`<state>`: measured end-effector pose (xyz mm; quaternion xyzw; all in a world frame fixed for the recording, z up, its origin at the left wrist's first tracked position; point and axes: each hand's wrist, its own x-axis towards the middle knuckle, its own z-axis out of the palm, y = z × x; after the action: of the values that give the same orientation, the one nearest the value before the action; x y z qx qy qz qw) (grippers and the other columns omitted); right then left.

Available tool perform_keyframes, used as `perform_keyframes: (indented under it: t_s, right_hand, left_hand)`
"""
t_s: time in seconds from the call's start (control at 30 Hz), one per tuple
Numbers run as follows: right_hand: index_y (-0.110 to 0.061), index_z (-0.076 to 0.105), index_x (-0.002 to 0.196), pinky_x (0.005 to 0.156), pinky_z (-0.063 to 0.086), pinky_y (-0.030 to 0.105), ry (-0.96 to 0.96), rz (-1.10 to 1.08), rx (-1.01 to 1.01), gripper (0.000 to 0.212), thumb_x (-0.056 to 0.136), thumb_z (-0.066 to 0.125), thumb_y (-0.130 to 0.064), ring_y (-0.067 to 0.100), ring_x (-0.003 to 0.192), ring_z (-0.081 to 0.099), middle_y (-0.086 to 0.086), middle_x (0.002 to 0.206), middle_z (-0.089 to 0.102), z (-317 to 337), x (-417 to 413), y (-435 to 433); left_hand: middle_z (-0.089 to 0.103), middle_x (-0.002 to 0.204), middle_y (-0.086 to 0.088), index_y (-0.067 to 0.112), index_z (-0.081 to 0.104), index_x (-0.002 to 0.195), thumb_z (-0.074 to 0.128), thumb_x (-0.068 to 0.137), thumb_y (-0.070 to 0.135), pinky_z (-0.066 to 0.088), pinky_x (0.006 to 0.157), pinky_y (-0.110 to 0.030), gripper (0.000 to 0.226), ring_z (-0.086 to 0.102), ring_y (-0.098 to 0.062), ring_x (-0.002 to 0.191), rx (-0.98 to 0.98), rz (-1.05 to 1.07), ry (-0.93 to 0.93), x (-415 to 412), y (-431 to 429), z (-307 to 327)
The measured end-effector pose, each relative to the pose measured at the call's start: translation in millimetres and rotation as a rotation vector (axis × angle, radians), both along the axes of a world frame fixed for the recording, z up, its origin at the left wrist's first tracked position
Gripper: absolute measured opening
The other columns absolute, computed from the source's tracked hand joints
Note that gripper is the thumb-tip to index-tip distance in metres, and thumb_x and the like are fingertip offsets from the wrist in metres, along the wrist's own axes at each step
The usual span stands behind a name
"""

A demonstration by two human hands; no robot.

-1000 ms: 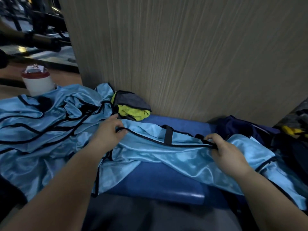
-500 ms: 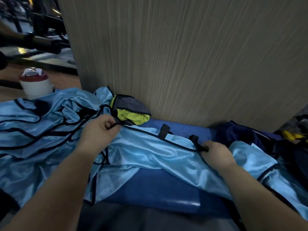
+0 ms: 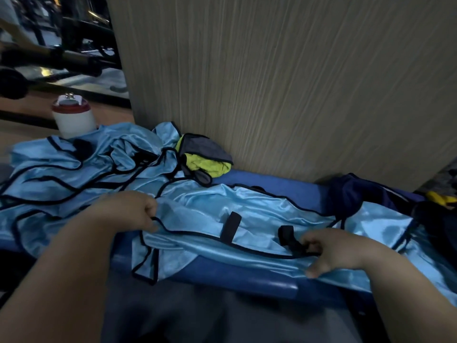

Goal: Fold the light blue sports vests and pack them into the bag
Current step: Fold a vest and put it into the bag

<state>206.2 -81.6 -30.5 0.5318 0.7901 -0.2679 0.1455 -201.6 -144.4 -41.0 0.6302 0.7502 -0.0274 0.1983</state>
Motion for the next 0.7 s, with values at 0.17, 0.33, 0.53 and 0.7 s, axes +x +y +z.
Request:
perform_keyframes:
  t_s: [0.17, 0.33, 0.53, 0.7]
  right_hand:
    - [-0.031, 0.069, 0.09, 0.076, 0.043, 0.016, 0.304, -0.103, -0.058, 0.019, 0.078, 0.082, -0.035, -0.006, 0.079, 0.063, -0.018, 0.082, 0.07, 2, -6, -10]
    - [-0.017, 0.077, 0.081, 0.077, 0.048, 0.016, 0.828, -0.243, -0.093, 0.021, 0.073, 0.083, -0.035, 0.007, 0.084, 0.068, -0.003, 0.084, 0.074, 1, 2, -13]
    - [-0.019, 0.071, 0.086, 0.08, 0.051, 0.031, 0.891, -0.444, 0.174, 0.031, 0.078, 0.077, -0.048, 0.02, 0.086, 0.067, 0.004, 0.089, 0.07, -14, 4, 4]
    - [-0.032, 0.063, 0.1, 0.089, 0.046, 0.033, 0.126, -0.24, 0.52, 0.026, 0.083, 0.069, -0.052, 0.014, 0.102, 0.057, -0.007, 0.106, 0.063, -30, -10, 12]
  left_hand:
    - [0.059, 0.071, 0.012, 0.03, 0.055, 0.075, 0.077, 0.079, 0.031, 0.037, 0.057, -0.021, 0.022, 0.051, -0.003, 0.06, 0.182, -0.062, -0.161, 7, -3, 14]
    - [0.047, 0.06, 0.012, 0.029, 0.051, 0.078, 0.067, 0.082, 0.037, 0.031, 0.062, -0.033, 0.019, 0.04, -0.008, 0.058, 0.277, -0.032, -0.746, 9, -1, 13]
    - [0.059, 0.083, -0.009, 0.026, 0.047, 0.088, 0.053, 0.096, 0.032, 0.042, 0.064, -0.035, 0.012, 0.056, -0.024, 0.073, 0.467, 0.195, -0.408, 14, 28, -22]
    - [0.057, 0.114, -0.002, 0.026, 0.048, 0.11, 0.062, 0.089, 0.029, 0.048, 0.085, -0.037, 0.026, 0.053, -0.022, 0.1, 0.321, 0.179, -0.025, 30, 33, -35]
